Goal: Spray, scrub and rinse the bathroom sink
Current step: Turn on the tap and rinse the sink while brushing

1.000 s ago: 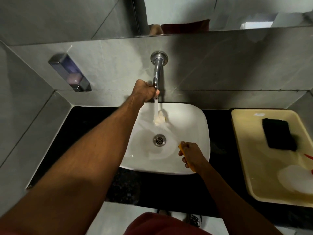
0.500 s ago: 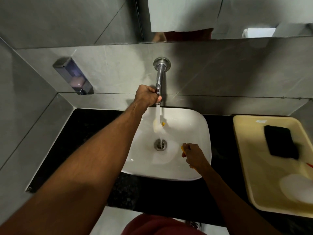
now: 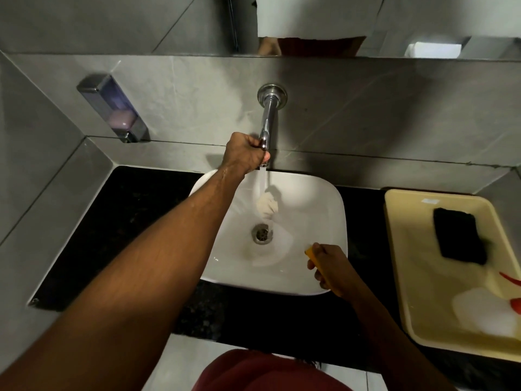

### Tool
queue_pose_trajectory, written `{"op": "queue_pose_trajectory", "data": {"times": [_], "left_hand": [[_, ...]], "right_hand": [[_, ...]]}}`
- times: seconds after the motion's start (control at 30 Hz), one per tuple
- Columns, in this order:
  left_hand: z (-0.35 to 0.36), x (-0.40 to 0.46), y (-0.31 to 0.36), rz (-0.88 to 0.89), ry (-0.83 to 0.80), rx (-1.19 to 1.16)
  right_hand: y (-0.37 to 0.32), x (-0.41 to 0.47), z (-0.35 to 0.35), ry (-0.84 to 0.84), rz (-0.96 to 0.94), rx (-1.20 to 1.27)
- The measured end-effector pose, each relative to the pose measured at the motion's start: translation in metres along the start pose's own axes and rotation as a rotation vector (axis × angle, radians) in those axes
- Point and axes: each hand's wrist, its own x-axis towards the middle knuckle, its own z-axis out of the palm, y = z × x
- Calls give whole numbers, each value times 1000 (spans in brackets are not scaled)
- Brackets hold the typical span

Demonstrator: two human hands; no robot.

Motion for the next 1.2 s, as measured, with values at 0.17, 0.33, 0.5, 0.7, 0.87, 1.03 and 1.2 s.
{"op": "queue_pose_trajectory", "data": {"times": [0.17,0.33,0.5,0.7,0.87,1.03,1.2], "left_hand": [[0,0,0,29,-34,48],[-4,-11,2,103,-89,95],[-6,-12,1,111,-111,5],[-9,-11,-2,114,-155,-69],[-10,-9,-2,117,-173,-92],[-9,-7,-3,116,-166,-99],[-9,-7,-4,125,-181,-64]], "right_hand": [[-19,13,3,-53,74,78],[-24,23,5,-119,156,144],[-33,24,18,-123,112,135],[-29,11,15,-125,93,104],[-20,-3,2,-126,95,77],[-10,-17,-2,-115,142,142],[-26,-10,8,-117,153,193]]}}
